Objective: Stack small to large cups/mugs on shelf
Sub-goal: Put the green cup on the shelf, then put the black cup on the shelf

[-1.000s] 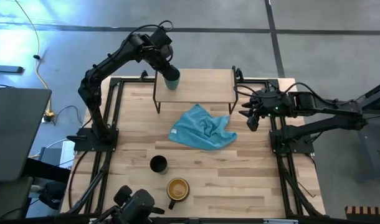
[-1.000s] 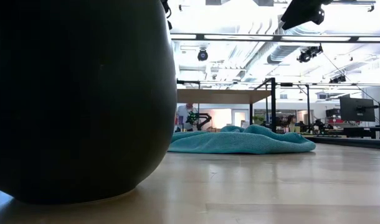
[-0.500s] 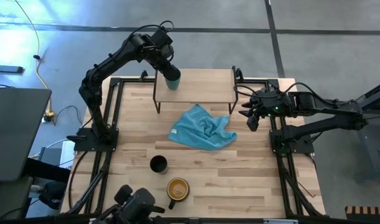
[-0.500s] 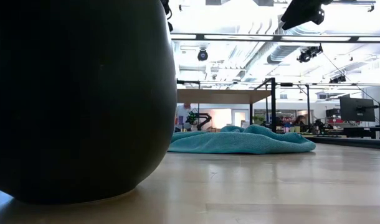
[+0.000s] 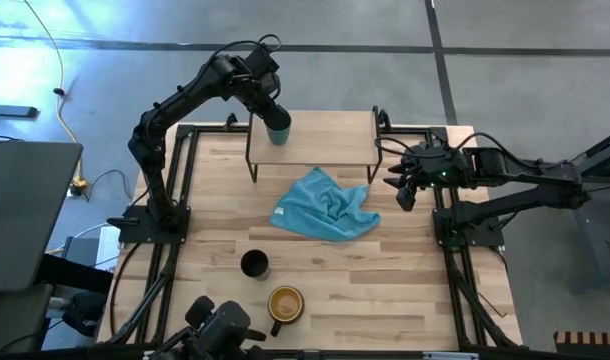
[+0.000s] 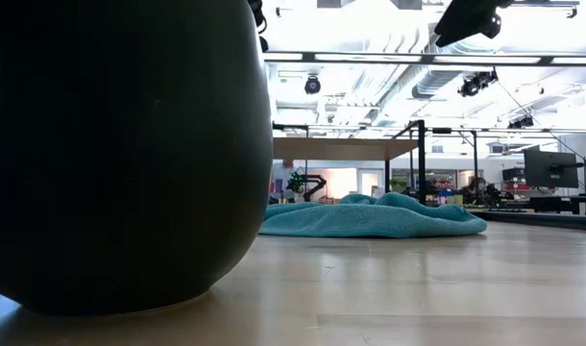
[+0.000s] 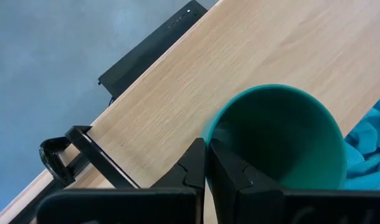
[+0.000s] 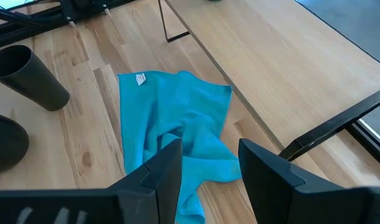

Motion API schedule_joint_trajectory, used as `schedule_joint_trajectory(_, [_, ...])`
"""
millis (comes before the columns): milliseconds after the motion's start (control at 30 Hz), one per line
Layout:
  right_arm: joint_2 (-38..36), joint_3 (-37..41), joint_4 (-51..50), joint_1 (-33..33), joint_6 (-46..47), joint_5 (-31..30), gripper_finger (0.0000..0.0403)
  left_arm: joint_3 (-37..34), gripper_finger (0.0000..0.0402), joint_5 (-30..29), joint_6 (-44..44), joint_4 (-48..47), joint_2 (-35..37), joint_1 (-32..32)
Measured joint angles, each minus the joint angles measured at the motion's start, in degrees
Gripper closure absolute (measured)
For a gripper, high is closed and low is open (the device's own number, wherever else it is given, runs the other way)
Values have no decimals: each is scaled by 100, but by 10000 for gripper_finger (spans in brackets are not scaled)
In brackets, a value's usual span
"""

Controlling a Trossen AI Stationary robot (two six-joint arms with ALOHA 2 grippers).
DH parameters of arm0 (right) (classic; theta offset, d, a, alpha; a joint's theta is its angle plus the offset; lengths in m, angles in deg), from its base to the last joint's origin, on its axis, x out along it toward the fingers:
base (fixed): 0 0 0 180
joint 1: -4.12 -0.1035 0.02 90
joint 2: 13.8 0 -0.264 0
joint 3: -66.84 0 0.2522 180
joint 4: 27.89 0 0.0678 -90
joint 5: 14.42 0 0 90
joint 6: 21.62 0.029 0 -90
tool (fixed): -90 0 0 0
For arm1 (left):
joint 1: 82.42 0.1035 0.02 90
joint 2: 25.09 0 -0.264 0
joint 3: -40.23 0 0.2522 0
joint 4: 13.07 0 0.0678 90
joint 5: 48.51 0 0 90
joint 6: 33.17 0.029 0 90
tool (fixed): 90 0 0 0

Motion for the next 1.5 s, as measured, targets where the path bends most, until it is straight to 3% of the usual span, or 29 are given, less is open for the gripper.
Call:
schedule_joint_trajectory(467, [-1, 0, -2, 0, -24, 0, 253, 0, 399, 0, 7, 51, 2, 0])
schedule_joint_trajectory(967, [-2, 0, -2, 1, -103, 0, 253, 0, 301, -1, 20, 24, 7, 0])
schedule_joint_trajectory(1500, [-2, 0, 0, 0, -105, 0, 253, 0, 289, -48, 17, 59, 9, 0])
